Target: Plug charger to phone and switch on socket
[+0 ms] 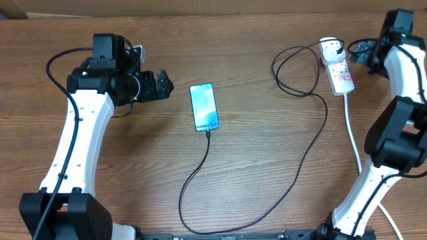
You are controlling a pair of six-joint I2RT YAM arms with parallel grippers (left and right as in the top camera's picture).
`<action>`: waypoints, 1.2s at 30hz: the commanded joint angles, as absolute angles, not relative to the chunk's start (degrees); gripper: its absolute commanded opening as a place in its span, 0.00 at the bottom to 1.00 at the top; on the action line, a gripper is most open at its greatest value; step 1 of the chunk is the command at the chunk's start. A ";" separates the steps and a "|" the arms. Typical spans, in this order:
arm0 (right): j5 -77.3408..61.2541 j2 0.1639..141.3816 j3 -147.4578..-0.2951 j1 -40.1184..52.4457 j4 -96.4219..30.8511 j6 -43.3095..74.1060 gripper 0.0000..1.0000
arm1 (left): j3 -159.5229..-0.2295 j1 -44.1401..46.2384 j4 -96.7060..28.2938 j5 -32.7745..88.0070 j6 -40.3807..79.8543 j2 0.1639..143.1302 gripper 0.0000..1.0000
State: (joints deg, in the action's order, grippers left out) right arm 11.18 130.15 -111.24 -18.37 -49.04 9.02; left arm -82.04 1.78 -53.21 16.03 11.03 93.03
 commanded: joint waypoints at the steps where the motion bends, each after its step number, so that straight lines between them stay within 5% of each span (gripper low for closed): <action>1: 7.09 132.33 -111.33 -18.72 -48.60 8.93 1.00 | -82.37 1.89 -53.17 16.29 11.81 93.56 1.00; 36: 3.92 136.31 -111.31 -18.76 -47.97 15.22 1.00 | -82.37 1.89 -53.17 16.29 11.81 93.56 1.00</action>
State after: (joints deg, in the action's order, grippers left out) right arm 4.29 134.17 -111.24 -18.39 -47.88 14.59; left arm -82.04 1.78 -53.21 16.03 11.03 93.03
